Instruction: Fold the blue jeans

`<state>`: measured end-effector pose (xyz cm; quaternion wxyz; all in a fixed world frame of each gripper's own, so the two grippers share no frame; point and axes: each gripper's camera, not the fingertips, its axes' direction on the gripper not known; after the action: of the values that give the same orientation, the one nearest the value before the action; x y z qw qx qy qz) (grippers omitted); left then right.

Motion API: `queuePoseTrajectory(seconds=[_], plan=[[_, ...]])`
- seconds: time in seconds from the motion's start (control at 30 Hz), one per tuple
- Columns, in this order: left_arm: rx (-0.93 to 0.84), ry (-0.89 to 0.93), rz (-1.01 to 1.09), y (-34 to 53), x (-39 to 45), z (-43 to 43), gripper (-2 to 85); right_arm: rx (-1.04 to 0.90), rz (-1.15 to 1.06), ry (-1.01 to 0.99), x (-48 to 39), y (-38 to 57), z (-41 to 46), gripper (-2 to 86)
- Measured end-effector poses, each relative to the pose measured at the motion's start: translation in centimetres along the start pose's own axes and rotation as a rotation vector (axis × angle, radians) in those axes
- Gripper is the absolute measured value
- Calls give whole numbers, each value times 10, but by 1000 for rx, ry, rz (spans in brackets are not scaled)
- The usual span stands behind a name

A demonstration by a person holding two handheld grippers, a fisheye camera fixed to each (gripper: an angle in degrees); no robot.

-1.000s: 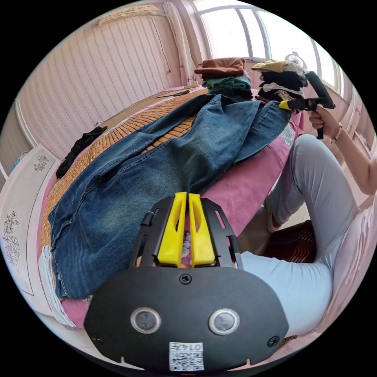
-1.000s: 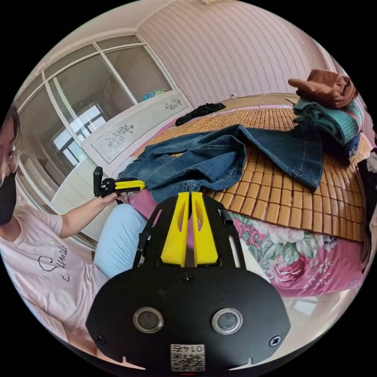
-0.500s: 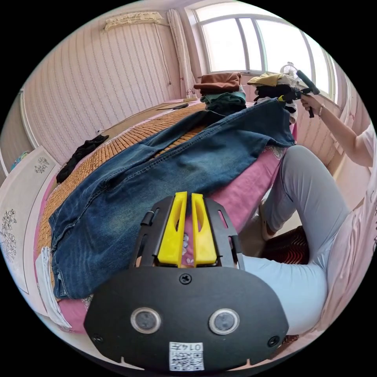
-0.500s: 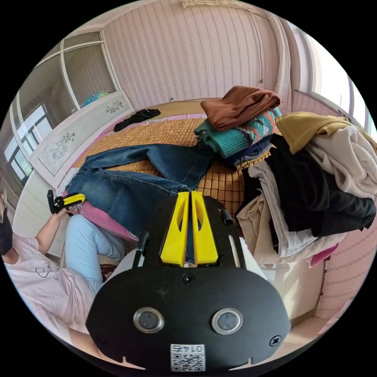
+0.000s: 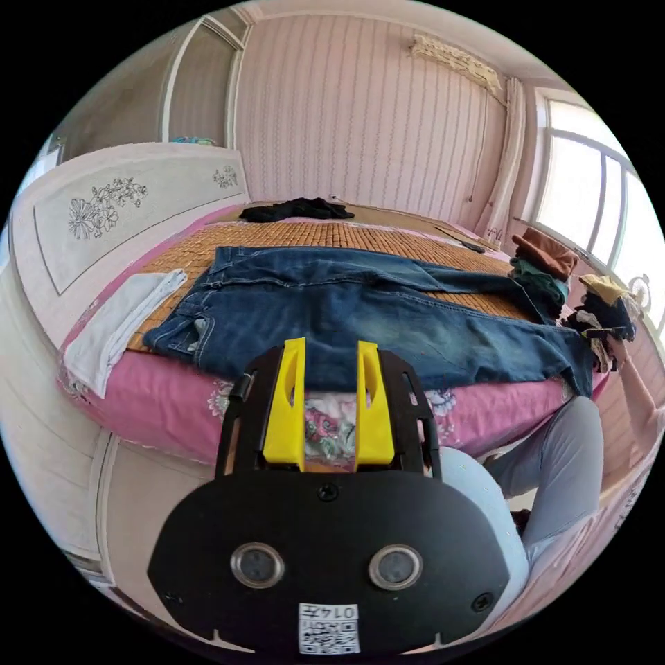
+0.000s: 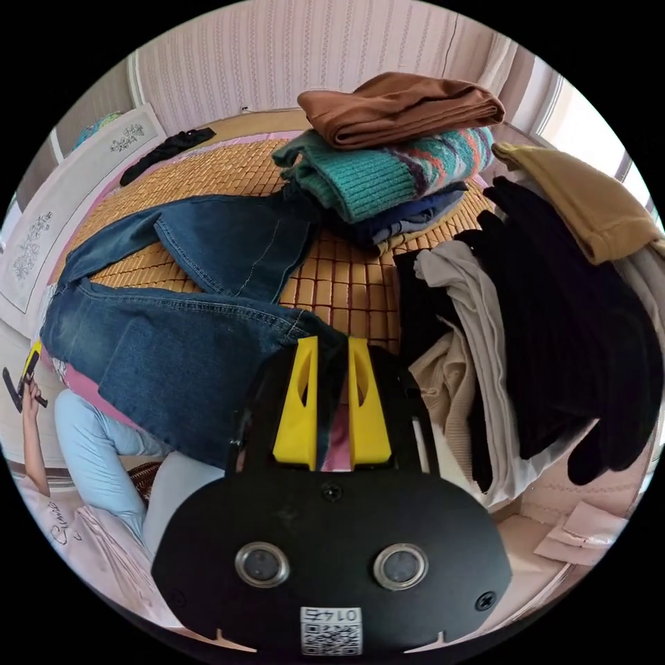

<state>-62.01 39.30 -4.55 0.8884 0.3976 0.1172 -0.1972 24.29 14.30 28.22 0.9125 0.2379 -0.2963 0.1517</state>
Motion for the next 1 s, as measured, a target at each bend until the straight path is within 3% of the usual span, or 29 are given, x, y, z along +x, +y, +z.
queuePoseTrajectory(seconds=[0.07, 0.27, 0.43, 0.57, 0.63, 0.73, 0.8, 0.87, 1.0], plan=[[-26, -105, -120, -8, -62, -7, 113, 73, -60, 28, -25, -5, -13, 78], [-18, -125, -417, -29, -188, 6, 133, 133, -438, -174, -200, -74, -9, 107], [45, -93, -465, -58, -225, 23, 150, 144, -794, -442, -439, -133, 24, 115], [-83, 3, -520, -76, -255, 60, 137, 172, -945, -529, -593, -149, 45, 115], [-43, -68, -488, -75, -251, 60, 119, 123, -965, -567, -668, -155, 72, 114], [-25, -58, -426, -77, -247, 58, 82, -6, -932, -514, -723, -154, 119, 90], [10, 34, -515, -71, -262, 53, 57, 85, -961, -479, -726, -143, 121, 49], [59, 150, -594, -64, -276, 47, 41, 78, -973, -496, -726, -140, 125, 23], [75, 191, -589, -63, -272, 32, 19, 3, -950, -533, -729, -147, 129, 2]])
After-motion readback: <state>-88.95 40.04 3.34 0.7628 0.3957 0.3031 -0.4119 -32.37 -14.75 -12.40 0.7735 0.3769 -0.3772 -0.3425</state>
